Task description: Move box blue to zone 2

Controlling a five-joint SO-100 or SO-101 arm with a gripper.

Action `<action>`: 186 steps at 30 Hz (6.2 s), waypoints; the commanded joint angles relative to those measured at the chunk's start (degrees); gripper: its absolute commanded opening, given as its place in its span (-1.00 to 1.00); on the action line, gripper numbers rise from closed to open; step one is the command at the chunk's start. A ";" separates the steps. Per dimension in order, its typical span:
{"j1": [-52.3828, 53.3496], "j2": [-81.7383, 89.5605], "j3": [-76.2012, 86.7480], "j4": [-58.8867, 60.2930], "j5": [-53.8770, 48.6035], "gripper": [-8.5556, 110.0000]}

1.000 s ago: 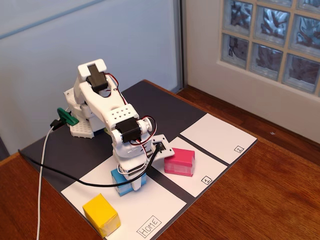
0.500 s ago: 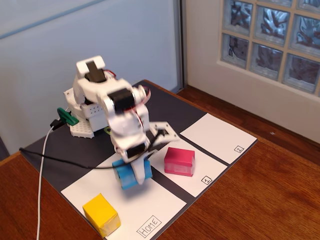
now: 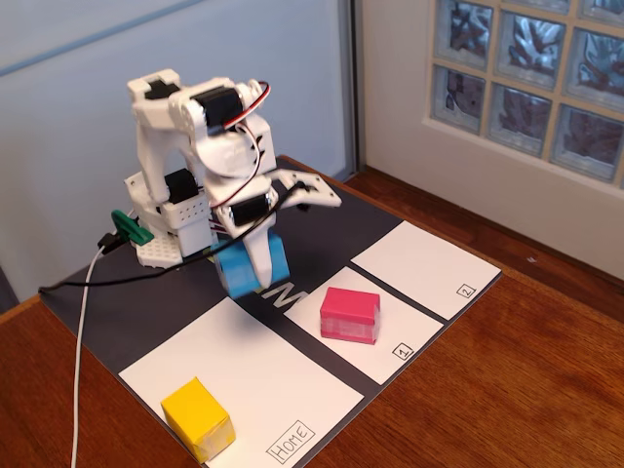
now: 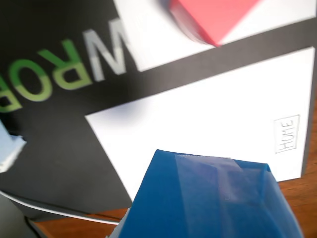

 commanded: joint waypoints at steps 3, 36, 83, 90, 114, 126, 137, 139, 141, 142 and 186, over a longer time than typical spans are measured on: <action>-5.01 12.39 10.02 9.32 7.65 -0.86; -31.29 18.81 26.72 5.71 62.40 -0.86; -49.31 -15.38 13.80 -50.89 110.92 -0.86; -48.08 -20.92 7.91 -50.89 111.62 -0.86; -44.30 -33.40 -4.39 -50.01 107.75 -0.85; -44.12 -33.84 -4.75 -49.92 103.18 -0.56; -43.86 -33.31 -5.27 -48.43 100.90 -0.39; -43.86 -33.31 -5.45 -48.60 100.81 -0.32; -43.86 -33.31 -5.63 -48.34 100.72 -0.29; -43.86 -33.31 -5.63 -48.25 100.55 -0.28; -44.56 -7.56 -0.79 -36.04 99.40 -0.41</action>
